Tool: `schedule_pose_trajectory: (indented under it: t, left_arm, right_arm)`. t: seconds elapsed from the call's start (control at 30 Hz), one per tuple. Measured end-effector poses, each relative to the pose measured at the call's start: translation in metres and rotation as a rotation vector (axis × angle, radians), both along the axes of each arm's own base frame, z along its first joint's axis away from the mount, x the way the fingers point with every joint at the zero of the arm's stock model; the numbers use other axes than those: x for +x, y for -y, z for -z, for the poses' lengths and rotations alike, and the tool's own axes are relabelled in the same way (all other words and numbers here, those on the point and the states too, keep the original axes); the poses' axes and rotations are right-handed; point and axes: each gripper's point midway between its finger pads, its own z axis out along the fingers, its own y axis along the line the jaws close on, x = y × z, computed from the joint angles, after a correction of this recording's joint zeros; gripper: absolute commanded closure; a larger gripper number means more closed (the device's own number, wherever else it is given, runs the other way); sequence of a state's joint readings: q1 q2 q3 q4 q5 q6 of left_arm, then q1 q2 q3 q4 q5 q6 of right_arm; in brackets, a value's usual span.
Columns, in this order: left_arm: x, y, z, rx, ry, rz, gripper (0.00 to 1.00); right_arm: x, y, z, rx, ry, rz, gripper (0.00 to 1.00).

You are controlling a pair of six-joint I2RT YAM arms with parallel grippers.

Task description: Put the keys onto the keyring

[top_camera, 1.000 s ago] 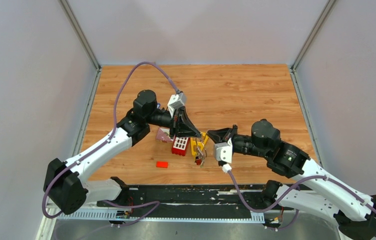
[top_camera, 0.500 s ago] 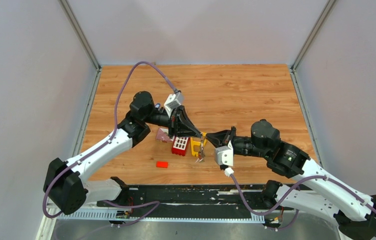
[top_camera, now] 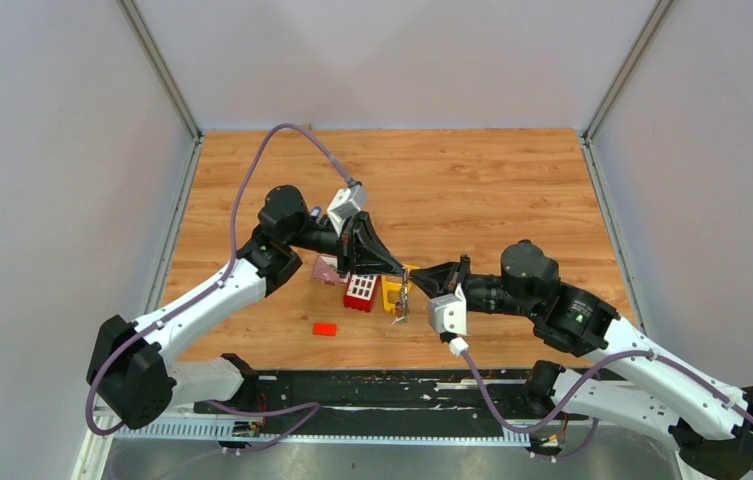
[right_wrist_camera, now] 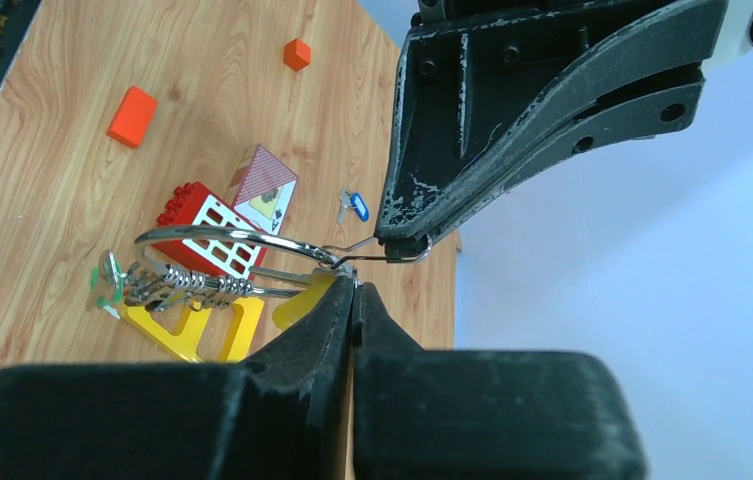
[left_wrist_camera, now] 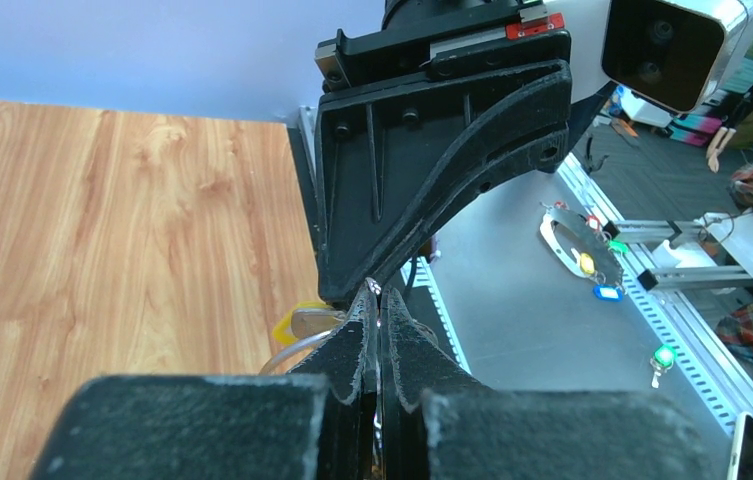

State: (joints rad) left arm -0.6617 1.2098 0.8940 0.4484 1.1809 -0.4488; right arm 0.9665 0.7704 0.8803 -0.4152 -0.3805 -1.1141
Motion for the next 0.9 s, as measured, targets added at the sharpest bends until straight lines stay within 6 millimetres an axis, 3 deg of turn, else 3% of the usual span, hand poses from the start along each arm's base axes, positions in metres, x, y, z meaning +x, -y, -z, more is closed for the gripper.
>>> schedule_pose_trajectory:
  t: [0.9]
  left_arm:
    - [0.001,0.0016,0.0096,0.012,-0.018,-0.001,1.0]
  right_arm:
    - [-0.0002,0.0011,-0.0045,0.02,-0.006,0.009,1.0]
